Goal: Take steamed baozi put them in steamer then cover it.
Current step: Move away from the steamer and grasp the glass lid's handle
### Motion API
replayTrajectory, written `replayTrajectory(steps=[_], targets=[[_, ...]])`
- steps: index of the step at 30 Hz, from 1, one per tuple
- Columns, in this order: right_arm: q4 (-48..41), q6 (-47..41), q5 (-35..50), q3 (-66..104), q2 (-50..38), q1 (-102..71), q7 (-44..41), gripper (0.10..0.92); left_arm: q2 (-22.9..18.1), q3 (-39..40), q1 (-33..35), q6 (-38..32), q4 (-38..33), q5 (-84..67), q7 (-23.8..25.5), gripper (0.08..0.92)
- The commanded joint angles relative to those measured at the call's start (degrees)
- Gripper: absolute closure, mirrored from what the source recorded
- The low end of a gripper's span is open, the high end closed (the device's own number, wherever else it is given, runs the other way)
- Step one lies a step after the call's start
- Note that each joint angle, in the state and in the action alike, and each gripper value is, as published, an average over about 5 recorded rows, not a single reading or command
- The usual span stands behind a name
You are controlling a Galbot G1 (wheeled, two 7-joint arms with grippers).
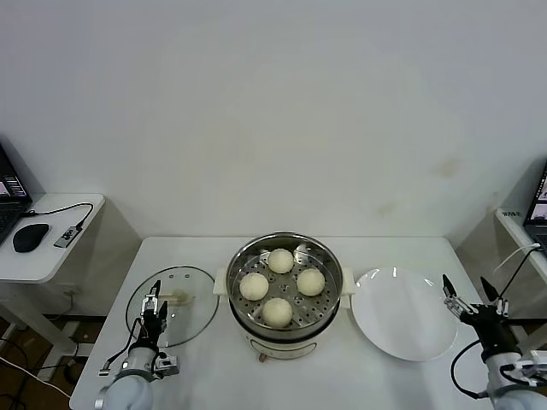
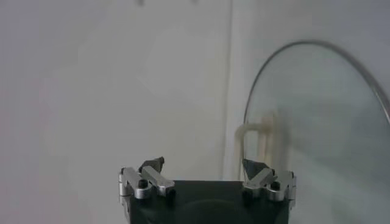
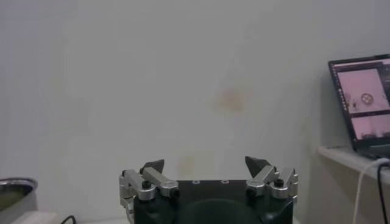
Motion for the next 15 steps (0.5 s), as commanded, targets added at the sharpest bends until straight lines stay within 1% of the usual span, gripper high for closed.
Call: replayTrajectory(steps=[1,5,15], targets=[[-0.1,0.4,-0.3,0.3,1.1,-1.0,0.1,0.203,0.1,1.1,-3.7,4.0,4.5,1.7,-0.4,0.177],[-0.5,0.7,-0.8,0.2,1.2,-1.4,-0.2,0.203,-0.2,1.5,-5.0,5.1,5.2,1.1,-0.5,0.177],[-0.9,1.2,-1.4,0.2,1.6,-1.9,-0.4,0.203,-0.3,2.7,-9.5,5.9,9.7,-1.0,-1.6,0.177]])
